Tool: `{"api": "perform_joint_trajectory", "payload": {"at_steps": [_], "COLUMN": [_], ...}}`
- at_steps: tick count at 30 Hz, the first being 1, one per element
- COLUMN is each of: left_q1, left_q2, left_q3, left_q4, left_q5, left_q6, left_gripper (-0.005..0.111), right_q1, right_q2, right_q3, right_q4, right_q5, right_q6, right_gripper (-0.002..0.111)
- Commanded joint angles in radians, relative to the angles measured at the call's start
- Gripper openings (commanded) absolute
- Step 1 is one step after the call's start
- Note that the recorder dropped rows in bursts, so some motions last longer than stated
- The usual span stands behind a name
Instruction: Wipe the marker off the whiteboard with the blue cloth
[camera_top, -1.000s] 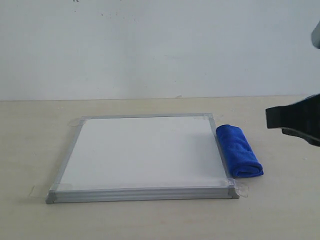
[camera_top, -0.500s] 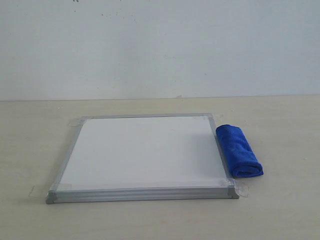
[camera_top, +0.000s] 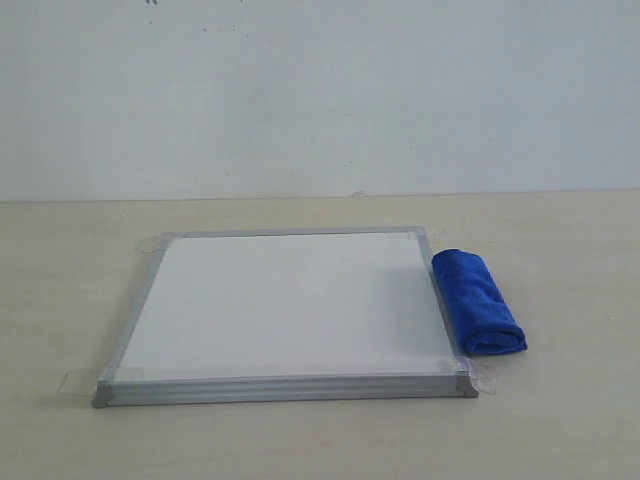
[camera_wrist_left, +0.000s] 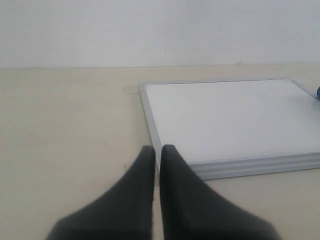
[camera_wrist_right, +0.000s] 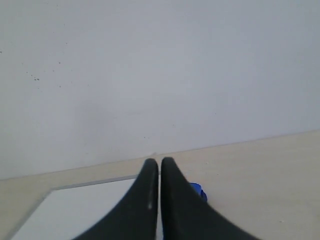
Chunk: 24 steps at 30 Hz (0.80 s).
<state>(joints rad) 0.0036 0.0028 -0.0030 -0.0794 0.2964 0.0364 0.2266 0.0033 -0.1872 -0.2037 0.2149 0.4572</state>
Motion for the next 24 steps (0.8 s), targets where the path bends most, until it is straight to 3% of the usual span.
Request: {"api": "perform_joint_trajectory", "payload": {"at_steps": [1,9,15,24], "left_q1": [-0.004,-0.004,-0.004,-0.004], "left_q2": [-0.003,-0.003,-0.003,-0.003], "left_q3": [0.003,0.003,0.003,0.003], "left_q4": [-0.006,-0.006,-0.006,-0.006], "left_q5": [-0.008,-0.008,-0.008,-0.008], "left_q6": [0.002,0.002,0.002,0.002], "left_gripper": [0.004,0.004,0.004,0.004], "right_q1": [-0.007,-0.007,-0.007,-0.007], "right_q2": [-0.003,-0.003,-0.003,-0.003], "right_q3": [0.017,0.187,0.187,0.187], "right_q4": [0.050,0.148,0.156,0.156], "right_q5": [-0.029,-0.254,-0.158,0.035], "right_q6": [0.044,-0.084,-0.094,-0.268], "right_gripper": [0.001,0.001,0.001,0.001]}}
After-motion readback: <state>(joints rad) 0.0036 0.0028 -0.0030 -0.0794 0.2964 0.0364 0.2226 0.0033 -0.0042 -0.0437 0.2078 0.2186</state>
